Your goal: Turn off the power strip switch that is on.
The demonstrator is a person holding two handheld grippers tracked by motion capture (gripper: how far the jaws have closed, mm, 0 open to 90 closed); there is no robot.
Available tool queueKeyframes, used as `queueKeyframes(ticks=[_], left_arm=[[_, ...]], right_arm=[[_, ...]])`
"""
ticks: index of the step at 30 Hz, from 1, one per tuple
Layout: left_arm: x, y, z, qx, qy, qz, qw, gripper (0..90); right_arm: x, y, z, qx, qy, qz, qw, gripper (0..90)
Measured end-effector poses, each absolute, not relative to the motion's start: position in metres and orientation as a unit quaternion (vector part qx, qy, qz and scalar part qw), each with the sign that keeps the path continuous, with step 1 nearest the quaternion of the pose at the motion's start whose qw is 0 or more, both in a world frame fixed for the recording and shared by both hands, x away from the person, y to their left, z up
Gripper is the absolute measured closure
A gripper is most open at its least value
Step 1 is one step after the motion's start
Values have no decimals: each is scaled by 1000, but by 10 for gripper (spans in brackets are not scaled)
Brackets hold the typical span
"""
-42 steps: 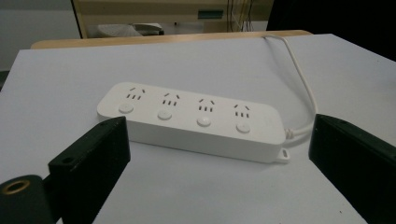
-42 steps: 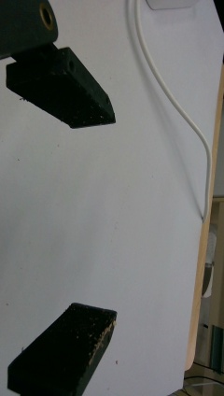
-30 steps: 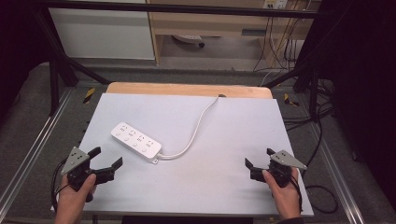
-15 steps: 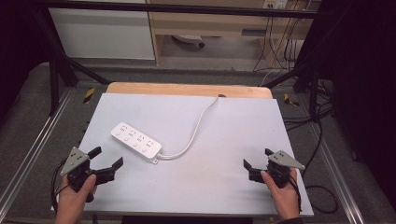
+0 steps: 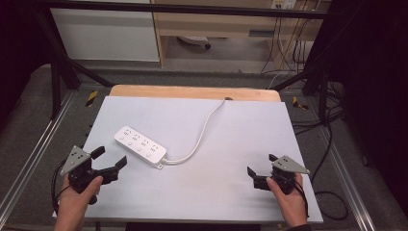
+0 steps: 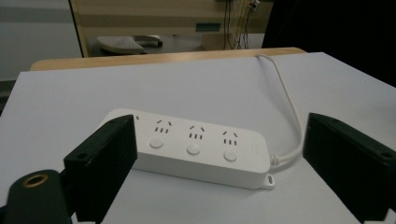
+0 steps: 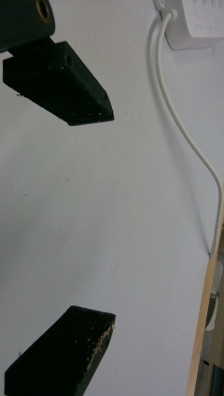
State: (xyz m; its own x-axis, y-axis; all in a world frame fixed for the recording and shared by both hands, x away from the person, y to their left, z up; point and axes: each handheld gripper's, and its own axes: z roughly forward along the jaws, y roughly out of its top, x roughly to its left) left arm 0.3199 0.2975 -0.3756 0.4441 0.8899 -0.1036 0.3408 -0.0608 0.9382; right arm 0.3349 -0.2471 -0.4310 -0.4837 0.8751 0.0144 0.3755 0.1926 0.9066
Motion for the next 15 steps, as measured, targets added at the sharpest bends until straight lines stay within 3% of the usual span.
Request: queueKeyframes(ticks=[15], left_arm=[[357, 275, -350, 686, 442, 260, 516, 58]], right_arm=[[336, -245, -432, 430, 729, 462, 265, 49]])
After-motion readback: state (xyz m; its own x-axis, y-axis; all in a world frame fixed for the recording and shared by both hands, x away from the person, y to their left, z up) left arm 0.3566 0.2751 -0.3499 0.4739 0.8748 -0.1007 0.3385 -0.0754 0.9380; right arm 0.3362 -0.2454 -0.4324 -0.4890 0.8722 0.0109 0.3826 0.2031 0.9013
